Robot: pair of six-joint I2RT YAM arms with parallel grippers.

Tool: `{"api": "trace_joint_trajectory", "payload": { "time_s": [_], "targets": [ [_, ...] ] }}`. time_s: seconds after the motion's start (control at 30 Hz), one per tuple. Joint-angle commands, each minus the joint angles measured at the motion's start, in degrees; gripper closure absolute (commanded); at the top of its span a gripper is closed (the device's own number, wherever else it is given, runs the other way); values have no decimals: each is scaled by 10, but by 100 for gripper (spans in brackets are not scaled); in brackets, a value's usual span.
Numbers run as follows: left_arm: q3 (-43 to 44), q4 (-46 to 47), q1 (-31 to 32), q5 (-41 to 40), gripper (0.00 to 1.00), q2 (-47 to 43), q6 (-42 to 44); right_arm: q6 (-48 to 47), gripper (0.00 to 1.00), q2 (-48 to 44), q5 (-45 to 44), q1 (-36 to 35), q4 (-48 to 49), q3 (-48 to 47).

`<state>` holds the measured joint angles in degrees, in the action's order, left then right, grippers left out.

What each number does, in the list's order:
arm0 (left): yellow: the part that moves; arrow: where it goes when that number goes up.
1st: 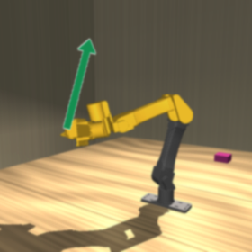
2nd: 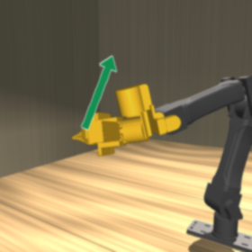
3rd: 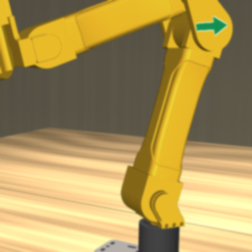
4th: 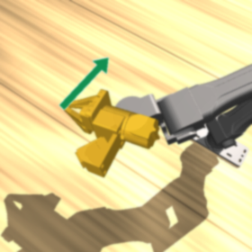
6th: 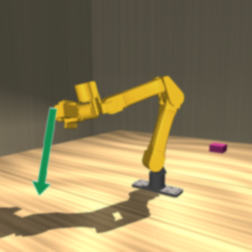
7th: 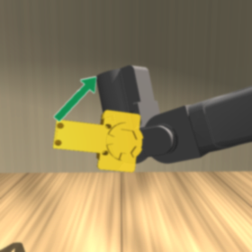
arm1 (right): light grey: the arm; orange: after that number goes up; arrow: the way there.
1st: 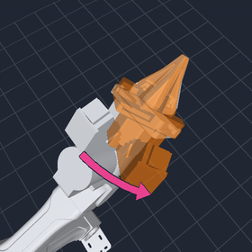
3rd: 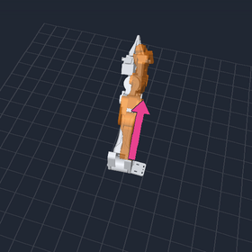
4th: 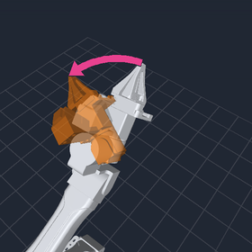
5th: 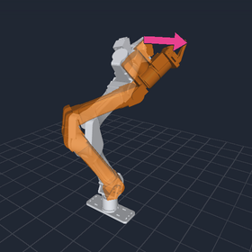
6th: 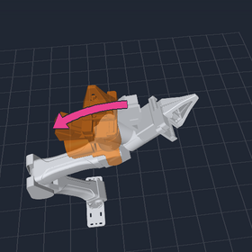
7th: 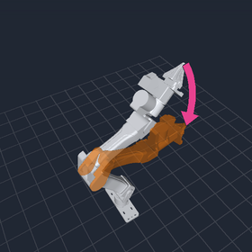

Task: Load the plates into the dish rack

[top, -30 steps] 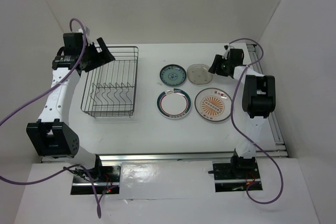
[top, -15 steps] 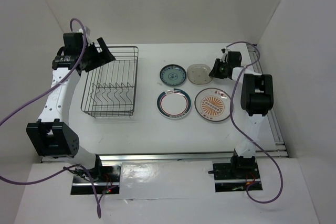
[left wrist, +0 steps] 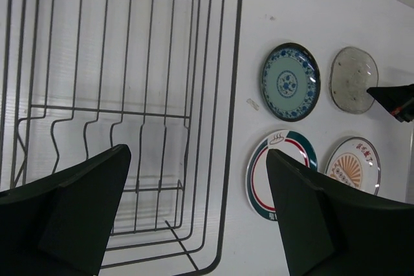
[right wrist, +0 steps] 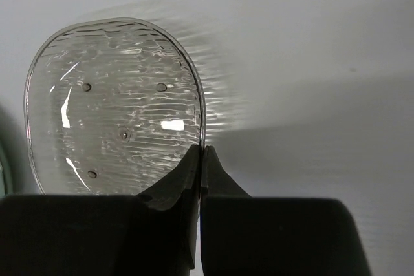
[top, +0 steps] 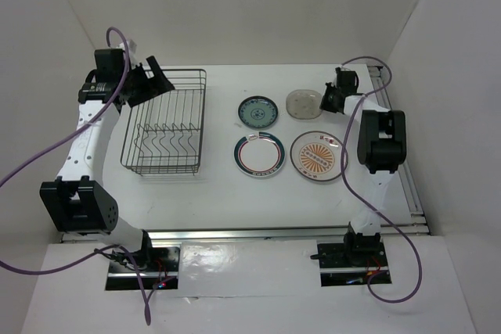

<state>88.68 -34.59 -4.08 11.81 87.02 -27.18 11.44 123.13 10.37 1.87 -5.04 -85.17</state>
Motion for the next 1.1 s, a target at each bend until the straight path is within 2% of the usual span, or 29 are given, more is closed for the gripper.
{"api": "trace_joint_trajectory", "payload": {
  "time_s": [0.0,0.23,0.43,0.57,0.6,0.63,0.7,0.9,1.07],
  "targets": [
    [-7,38,-1,63,0,2,11,27,100,-51,-189,-12,-47,-32],
    [-33,97,-1,210,0,-10,16,33,100,-148,-300,-71,-54,-52],
    [-52,133,-1,302,0,6,-8,33,100,-218,-274,-148,-75,-78],
    [-69,175,-1,356,0,17,-35,42,100,-253,-212,-200,-41,-46],
    [-82,203,-1,370,0,17,-53,53,100,-264,-144,-206,-11,-34],
    [-90,223,-1,401,0,17,-61,66,100,-265,-109,-211,3,-15],
    [-105,254,-1,413,0,17,-77,99,100,-265,-22,-211,37,-1],
    [-137,298,-1,405,0,3,-83,134,100,-253,51,-274,106,20],
    [-137,298,-1,386,3,3,-89,186,100,-219,112,-287,158,25]
  ]
}}
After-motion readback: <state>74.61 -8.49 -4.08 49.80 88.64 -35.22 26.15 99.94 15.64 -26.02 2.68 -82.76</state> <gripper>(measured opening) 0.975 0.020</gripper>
